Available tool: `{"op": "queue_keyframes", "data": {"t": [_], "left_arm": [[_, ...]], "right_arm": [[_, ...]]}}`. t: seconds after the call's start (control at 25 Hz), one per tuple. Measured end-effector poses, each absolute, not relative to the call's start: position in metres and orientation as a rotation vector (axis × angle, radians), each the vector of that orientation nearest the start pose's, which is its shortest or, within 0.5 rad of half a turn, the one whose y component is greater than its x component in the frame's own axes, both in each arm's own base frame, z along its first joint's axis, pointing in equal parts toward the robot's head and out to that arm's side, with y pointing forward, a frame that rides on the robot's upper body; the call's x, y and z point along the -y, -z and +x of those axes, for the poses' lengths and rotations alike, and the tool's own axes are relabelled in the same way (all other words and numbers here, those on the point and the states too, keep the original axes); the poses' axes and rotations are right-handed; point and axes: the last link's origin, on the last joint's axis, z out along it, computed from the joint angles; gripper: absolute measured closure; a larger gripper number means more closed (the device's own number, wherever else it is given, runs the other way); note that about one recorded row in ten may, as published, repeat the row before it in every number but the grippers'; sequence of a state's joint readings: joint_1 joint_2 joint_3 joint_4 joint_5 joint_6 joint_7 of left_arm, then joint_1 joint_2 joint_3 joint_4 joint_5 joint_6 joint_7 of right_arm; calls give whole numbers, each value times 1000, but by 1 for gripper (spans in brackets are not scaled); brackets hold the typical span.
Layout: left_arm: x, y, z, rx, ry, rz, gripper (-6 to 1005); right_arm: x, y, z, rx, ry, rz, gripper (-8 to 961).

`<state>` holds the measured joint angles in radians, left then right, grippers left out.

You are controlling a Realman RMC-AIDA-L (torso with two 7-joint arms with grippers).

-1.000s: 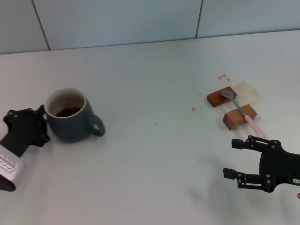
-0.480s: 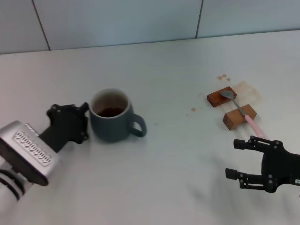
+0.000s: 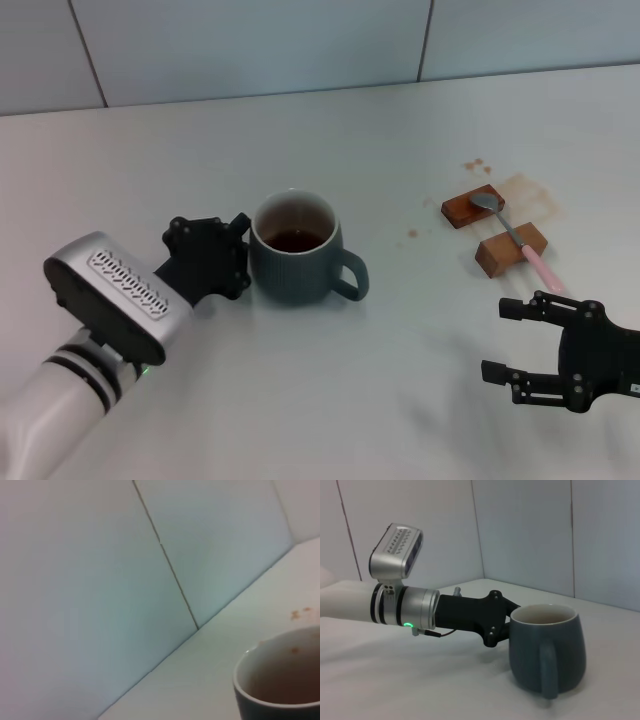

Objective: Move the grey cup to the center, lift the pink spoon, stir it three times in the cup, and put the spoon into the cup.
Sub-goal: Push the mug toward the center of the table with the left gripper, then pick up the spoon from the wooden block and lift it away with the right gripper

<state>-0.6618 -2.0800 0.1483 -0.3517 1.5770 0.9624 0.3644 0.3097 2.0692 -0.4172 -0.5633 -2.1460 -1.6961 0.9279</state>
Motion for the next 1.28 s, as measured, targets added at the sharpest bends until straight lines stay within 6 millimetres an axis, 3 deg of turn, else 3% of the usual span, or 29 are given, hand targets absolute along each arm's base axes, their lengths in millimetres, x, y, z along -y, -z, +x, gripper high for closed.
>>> {"op": "queue_keyframes", "data": {"t": [0.28,0.48,0.68,0.72,0.76,0.84,0.92,0.96,1.12,1.28], "left_arm": [[-326,132,-246,152,393,-2177,1000],[-327,125,-257,278,422,-2120,1000],[-332,90,-285,377,534,-2041,1000],[-331,72,-295,380,601,-2047,1000],[-331,72,-295,380,601,-2047,1000],[-330,52,-304,387,669,-2074,1000],[-323,22,-313,372,732,-2173,1000],[-323,22,-313,372,732,-2173,1000],[-306,-13,-316,360,809,-2349,1000],[-285,-33,-318,367,859,-2484,1000]], "right_arm": [[-240,-8,340,-463,-678,-2616,159],[-240,-8,339,-461,-678,-2616,159],[-240,-8,339,-437,-673,-2618,160],[-240,-8,339,-431,-673,-2618,160],[-240,-8,339,-431,-673,-2618,160],[-241,-8,338,-428,-676,-2617,161],[-243,-9,337,-422,-685,-2609,161],[-243,-9,337,-422,-685,-2609,161],[-246,-8,335,-424,-693,-2606,161],[-248,-9,335,-427,-702,-2588,162]]}}
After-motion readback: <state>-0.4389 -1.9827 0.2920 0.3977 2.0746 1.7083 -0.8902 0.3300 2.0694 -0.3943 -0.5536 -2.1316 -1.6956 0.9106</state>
